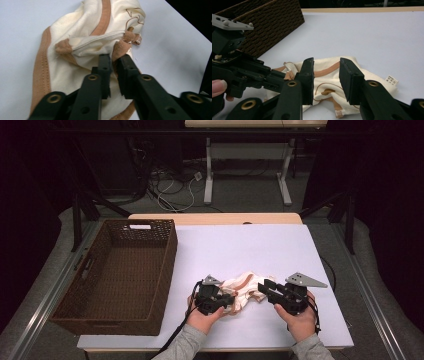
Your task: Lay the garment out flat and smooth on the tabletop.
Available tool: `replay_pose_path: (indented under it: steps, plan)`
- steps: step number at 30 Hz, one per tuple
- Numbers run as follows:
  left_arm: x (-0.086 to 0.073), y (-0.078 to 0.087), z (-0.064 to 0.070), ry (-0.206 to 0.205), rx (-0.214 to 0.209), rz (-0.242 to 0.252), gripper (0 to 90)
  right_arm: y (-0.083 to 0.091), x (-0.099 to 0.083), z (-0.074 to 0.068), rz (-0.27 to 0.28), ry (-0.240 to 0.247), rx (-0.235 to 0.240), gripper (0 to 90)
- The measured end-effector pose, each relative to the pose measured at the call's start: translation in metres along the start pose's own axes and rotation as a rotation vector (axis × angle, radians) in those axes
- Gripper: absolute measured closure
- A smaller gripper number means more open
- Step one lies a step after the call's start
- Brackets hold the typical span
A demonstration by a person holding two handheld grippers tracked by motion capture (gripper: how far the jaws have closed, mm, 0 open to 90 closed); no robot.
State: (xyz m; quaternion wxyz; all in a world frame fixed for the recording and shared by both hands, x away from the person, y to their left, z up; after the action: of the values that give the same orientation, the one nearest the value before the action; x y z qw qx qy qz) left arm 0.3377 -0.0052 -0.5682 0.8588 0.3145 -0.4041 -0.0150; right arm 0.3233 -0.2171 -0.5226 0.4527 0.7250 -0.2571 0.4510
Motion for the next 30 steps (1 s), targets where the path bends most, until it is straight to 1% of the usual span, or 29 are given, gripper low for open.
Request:
replay_pose_path:
  steps: [3, 5, 8, 12, 15, 16, 18, 19, 20, 21, 22, 26, 27, 28, 29, 30]
  plan:
    - [0.002, 0.003, 0.002, -0.01, -0.008, 0.001, 85.9, 0.0, 0.0, 0.003, -0.004, 0.005, -0.007, 64.9]
    - [0.005, 0.007, 0.004, -0.023, -0.014, 0.015, 86.6, 0.001, 0.0, 0.003, -0.005, -0.006, -0.011, 64.9]
    - [0.013, 0.014, 0.007, -0.047, -0.021, 0.029, 87.0, 0.001, 0.0, 0.004, -0.001, -0.003, -0.01, 64.9]
    - [0.029, 0.027, 0.013, -0.084, -0.022, 0.059, 87.3, 0.0, 0.001, 0.003, 0.003, -0.005, -0.006, 64.3]
    - [0.043, 0.035, 0.014, -0.129, -0.014, 0.058, 87.4, 0.0, 0.001, 0.002, 0.002, -0.006, 0.011, 61.9]
    - [0.047, 0.037, 0.015, -0.124, -0.016, 0.064, 87.5, 0.0, 0.001, 0.001, 0.002, -0.012, 0.019, 60.7]
    - [0.056, 0.041, 0.015, -0.14, -0.004, 0.064, 87.5, -0.002, 0.003, 0.0, 0.008, -0.002, 0.02, 60.4]
    - [0.061, 0.042, 0.014, -0.146, 0.001, 0.072, 87.5, -0.002, 0.004, -0.001, 0.004, 0.0, 0.031, 60.0]
    - [0.065, 0.043, 0.014, -0.157, 0.004, 0.073, 87.5, -0.003, 0.005, -0.001, 0.006, 0.009, 0.031, 59.6]
    - [0.069, 0.045, 0.014, -0.158, 0.006, 0.068, 87.5, -0.003, 0.006, -0.002, 0.002, 0.013, 0.031, 59.4]
    - [0.075, 0.045, 0.013, -0.163, 0.009, 0.079, 87.5, -0.004, 0.007, -0.002, 0.002, 0.018, 0.033, 59.2]
    - [0.09, 0.045, 0.012, -0.189, 0.02, 0.075, 87.5, -0.008, 0.011, -0.005, -0.002, 0.034, 0.055, 57.8]
    - [0.094, 0.043, 0.011, -0.185, 0.017, 0.076, 87.5, -0.009, 0.012, -0.006, -0.006, 0.029, 0.059, 57.3]
    - [0.097, 0.042, 0.012, -0.179, 0.01, 0.075, 87.5, -0.012, 0.013, -0.008, -0.009, 0.035, 0.065, 56.0]
    - [0.1, 0.041, 0.011, -0.19, 0.007, 0.072, 87.5, -0.014, 0.014, -0.008, -0.009, 0.053, 0.067, 55.1]
    - [0.102, 0.04, 0.012, -0.187, 0.007, 0.072, 87.5, -0.017, 0.015, -0.009, -0.011, 0.064, 0.072, 54.0]
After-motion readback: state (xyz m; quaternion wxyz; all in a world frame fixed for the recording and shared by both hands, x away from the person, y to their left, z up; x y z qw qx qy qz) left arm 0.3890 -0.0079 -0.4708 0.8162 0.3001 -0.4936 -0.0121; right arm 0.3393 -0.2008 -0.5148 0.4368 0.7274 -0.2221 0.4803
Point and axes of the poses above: each handheld gripper's, and its own axes: y roughly backward along the jaws, x roughly out of its top, z roughly to its right, the point moved 4 cm from there along -y, roughly forward along the jaws, and after that the axes turned 8 degrees about -x, right-handed, at the moved point
